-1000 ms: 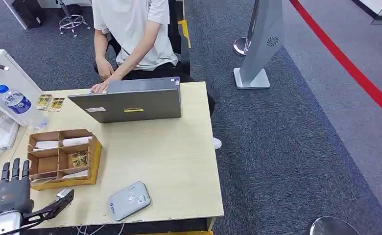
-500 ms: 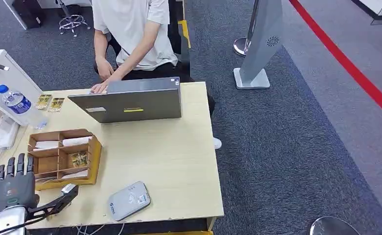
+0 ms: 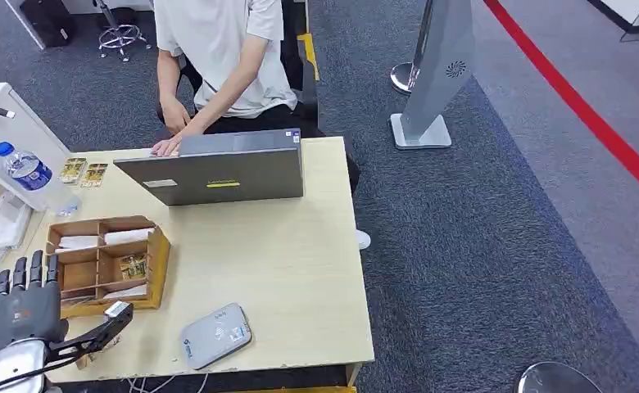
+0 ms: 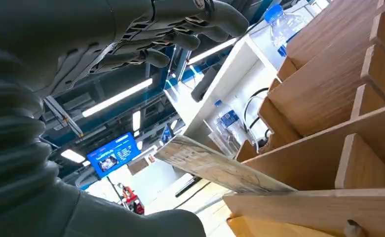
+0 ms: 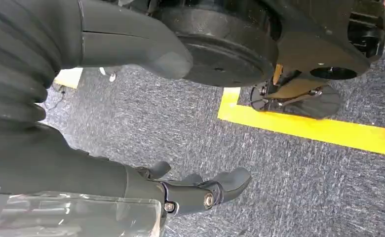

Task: Pass the card to the sensor for recognition and then transmit it.

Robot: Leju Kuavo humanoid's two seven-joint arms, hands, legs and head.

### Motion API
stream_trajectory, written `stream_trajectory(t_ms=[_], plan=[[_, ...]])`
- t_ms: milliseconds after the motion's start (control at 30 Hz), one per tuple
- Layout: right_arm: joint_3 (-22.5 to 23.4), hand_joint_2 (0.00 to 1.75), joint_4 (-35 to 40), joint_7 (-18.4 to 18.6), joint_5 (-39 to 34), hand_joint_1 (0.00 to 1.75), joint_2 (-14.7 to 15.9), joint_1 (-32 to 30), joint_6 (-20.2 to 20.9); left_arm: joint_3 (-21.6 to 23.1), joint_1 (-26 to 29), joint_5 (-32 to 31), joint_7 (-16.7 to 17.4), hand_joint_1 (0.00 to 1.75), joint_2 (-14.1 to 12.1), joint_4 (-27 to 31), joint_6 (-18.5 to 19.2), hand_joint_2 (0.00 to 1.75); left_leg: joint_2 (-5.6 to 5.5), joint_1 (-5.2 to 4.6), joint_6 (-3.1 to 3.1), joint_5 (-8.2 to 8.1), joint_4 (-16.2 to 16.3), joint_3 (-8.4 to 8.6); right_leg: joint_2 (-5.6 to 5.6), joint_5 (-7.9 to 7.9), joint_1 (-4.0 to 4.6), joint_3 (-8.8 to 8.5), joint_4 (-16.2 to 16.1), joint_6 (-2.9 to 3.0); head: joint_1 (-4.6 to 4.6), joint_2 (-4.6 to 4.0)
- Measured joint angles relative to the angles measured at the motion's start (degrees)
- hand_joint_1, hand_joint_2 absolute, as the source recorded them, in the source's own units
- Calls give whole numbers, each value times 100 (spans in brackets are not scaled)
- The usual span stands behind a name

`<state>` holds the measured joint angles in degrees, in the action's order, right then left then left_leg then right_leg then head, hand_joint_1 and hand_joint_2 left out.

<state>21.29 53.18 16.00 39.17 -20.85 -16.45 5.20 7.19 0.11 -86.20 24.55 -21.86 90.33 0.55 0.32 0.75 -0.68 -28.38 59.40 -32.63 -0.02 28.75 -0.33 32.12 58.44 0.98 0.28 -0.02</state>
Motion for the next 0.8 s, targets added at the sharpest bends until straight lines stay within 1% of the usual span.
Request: stream_trajectory(t_ms=[300,333,567,600,633,800], plan=[[-4,175,2,-4,-7,0,0,-11,-2,2,0,0,0,0,0,-37,-2,175,0,0,0,0,0,0,0,0,0,-1,0,0,2,0],[-4,175,2,-4,-7,0,0,-13,-2,0,1,0,0,175,0,-37,-2,175,0,0,0,0,0,0,0,0,0,-1,0,0,0,2],[-4,175,2,-7,-7,0,0,-16,-4,0,5,0,-2,175,2,-37,13,175,0,0,0,0,0,0,0,0,0,-1,0,0,0,0],[-4,175,2,-6,-7,0,0,-19,-11,-2,8,0,-37,175,11,-37,48,175,-1,0,0,0,0,0,-1,0,0,-2,0,0,0,2],[-4,175,20,-7,-7,0,0,-32,-13,-13,48,0,-140,175,74,-37,109,175,0,0,0,0,0,0,-1,0,0,-2,0,0,2,0],[-4,175,33,-7,-9,0,0,-42,-11,-37,74,0,-155,175,116,-37,96,175,-1,0,0,1,0,0,-2,-1,0,-3,0,1,0,0]])
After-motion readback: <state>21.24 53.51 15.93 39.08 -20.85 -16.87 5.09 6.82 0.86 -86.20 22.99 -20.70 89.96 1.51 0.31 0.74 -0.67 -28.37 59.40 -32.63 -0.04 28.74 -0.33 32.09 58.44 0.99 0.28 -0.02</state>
